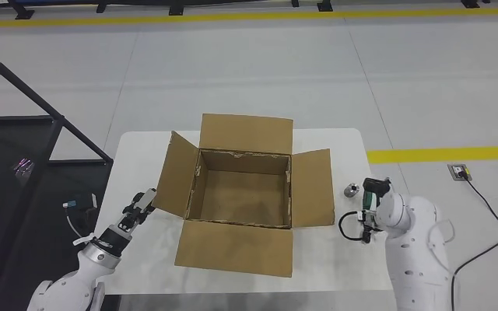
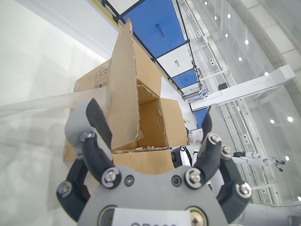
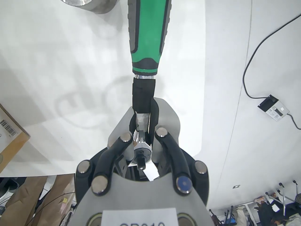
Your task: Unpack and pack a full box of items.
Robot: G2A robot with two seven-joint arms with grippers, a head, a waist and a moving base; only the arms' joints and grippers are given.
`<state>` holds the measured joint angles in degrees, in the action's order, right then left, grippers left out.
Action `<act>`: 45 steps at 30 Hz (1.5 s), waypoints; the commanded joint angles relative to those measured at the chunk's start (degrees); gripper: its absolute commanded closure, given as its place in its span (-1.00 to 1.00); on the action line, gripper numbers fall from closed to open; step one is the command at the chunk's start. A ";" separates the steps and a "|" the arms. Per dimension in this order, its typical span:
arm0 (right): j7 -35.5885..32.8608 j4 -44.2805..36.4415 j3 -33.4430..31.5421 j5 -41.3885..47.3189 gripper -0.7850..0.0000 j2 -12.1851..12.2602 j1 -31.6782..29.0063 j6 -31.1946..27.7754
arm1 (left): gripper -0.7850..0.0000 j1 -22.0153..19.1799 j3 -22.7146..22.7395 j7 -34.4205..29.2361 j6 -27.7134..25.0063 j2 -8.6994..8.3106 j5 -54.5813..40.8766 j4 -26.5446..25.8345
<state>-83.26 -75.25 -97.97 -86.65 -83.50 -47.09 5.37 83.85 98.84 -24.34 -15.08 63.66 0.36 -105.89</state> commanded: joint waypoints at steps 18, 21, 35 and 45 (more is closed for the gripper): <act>0.32 7.48 2.28 2.01 0.44 0.89 3.29 -0.01 | -1.00 0.00 0.00 0.00 0.00 0.00 0.00 0.00; 0.30 7.73 2.42 2.30 0.22 1.07 3.42 -0.01 | -1.00 0.00 0.00 0.00 0.00 0.00 0.00 0.00; 12.06 -19.88 -6.25 21.67 -1.00 1.68 -4.79 2.80 | -1.00 0.00 0.00 0.00 0.00 0.00 0.00 0.00; 6.28 -20.22 -4.38 51.06 -1.00 2.67 -4.62 -18.08 | -1.00 0.75 0.33 3.56 -1.34 0.22 -0.57 -0.47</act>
<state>-75.46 -97.07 -102.67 -36.96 -81.11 -52.60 -11.19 84.39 99.04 -21.69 -16.06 63.83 -0.08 -106.29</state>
